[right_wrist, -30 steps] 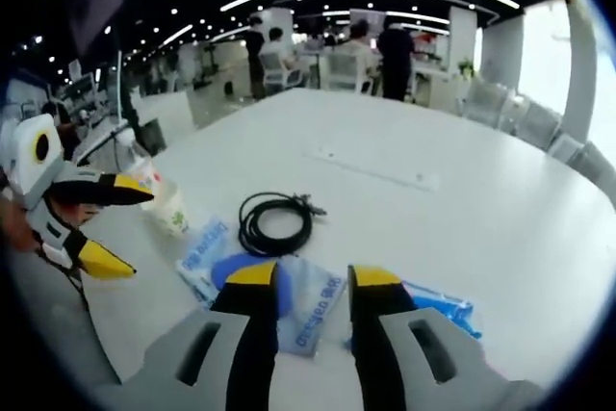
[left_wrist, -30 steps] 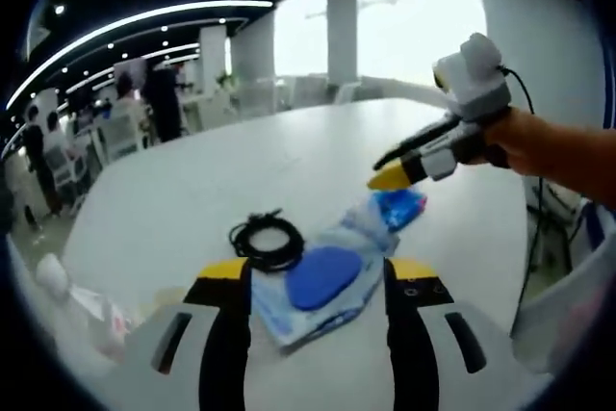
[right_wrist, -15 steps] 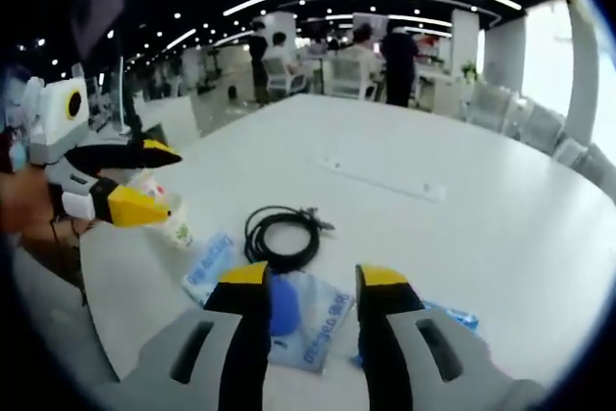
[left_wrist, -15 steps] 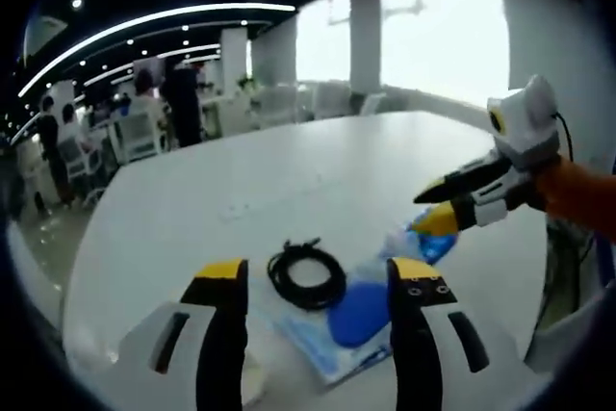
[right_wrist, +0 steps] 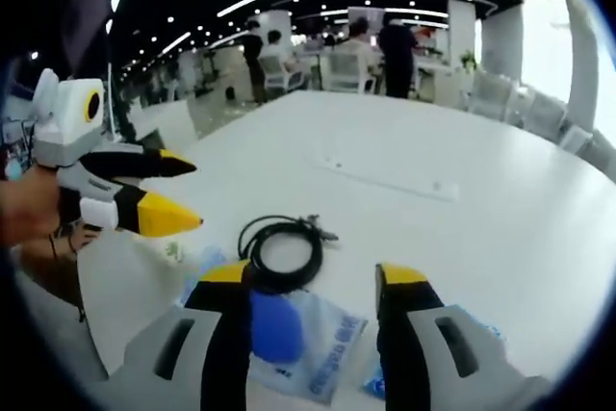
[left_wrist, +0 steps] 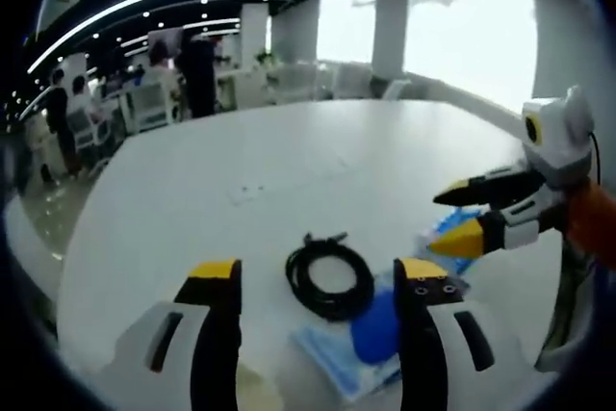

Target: Arrange the tabletop items into an orderly group along one side of the table until the central work area is clear of visible clutter.

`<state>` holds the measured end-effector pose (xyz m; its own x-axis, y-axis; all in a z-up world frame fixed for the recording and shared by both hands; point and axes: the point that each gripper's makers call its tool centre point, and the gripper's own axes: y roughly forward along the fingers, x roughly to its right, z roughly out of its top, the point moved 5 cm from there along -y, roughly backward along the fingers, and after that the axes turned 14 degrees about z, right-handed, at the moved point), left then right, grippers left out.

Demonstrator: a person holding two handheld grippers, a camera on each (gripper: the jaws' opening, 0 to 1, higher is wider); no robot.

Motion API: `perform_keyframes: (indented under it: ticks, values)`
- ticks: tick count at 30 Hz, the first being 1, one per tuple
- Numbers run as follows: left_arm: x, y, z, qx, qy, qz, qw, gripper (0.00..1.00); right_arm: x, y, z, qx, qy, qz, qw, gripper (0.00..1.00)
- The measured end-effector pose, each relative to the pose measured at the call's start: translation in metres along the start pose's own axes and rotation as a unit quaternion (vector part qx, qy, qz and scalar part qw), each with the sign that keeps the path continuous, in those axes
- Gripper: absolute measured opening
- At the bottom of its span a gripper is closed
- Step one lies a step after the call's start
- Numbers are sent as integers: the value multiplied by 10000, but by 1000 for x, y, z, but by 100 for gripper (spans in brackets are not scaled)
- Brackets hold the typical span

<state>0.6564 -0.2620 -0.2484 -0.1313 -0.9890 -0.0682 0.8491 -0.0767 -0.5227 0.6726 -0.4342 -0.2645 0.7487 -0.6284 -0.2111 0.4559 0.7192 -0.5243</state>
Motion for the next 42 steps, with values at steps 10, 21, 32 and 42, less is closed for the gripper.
perform_keyframes:
  ticks: [10, 21, 32, 42]
  values:
    - [4, 29, -12, -490, -253, -10, 9985, 77, 11, 36, -8, -274, 252, -62, 9993, 67]
    - [-2, 61, -19, -775, -289, 306, 9961, 79, 23, 68, -15, -522, 465, -101, 9975, 62]
    - [-1, 81, -32, -953, -14, 367, 9948, 59, 27, 88, -18, -649, 416, -129, 9969, 54]
    - [1, 92, -45, -1137, 276, 307, 9927, 42, 22, 104, -23, -853, 341, -93, 9957, 39]
